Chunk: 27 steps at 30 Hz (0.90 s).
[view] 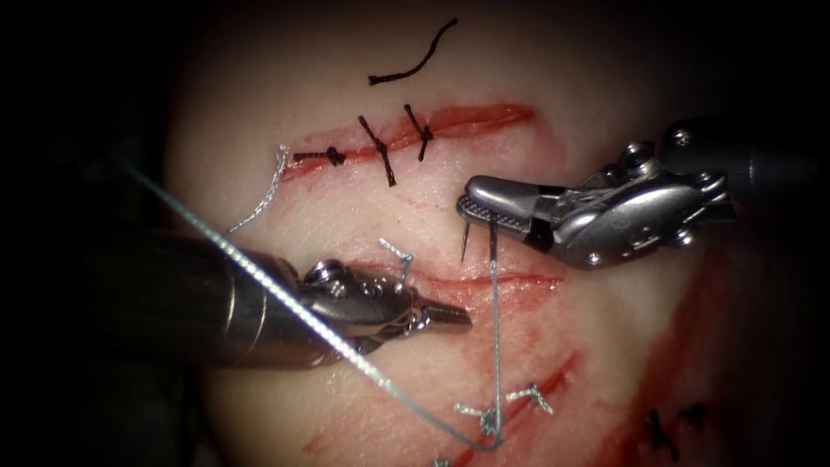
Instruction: Wound Closure
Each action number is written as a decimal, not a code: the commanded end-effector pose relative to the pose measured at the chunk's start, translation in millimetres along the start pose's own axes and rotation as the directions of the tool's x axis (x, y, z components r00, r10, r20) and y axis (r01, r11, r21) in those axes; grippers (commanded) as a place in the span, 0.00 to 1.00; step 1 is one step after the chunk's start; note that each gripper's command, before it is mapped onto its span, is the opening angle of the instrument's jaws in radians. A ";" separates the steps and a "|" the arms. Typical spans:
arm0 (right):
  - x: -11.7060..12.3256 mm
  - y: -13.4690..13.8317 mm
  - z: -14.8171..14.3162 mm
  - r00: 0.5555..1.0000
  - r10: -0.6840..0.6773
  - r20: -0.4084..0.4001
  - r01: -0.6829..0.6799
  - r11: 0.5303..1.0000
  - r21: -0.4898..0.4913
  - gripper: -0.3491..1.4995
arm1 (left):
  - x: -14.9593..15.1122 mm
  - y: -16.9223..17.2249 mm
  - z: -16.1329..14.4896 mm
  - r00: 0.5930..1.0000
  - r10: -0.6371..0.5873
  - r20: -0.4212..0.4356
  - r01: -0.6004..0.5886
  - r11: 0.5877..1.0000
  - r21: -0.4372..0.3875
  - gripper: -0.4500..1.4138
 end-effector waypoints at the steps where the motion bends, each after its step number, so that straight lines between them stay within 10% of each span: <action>1: -0.4 -0.5 0.8 1.000 -0.004 -0.004 0.004 1.000 0.000 0.00 | -0.2 -0.1 0.8 1.000 0.000 0.001 0.000 1.000 0.000 0.00; 27: 0.2 -4.7 1.4 0.999 -0.052 -0.003 0.052 0.999 0.012 0.00 | -0.4 -0.1 0.7 1.000 -0.016 0.000 0.016 1.000 0.000 0.00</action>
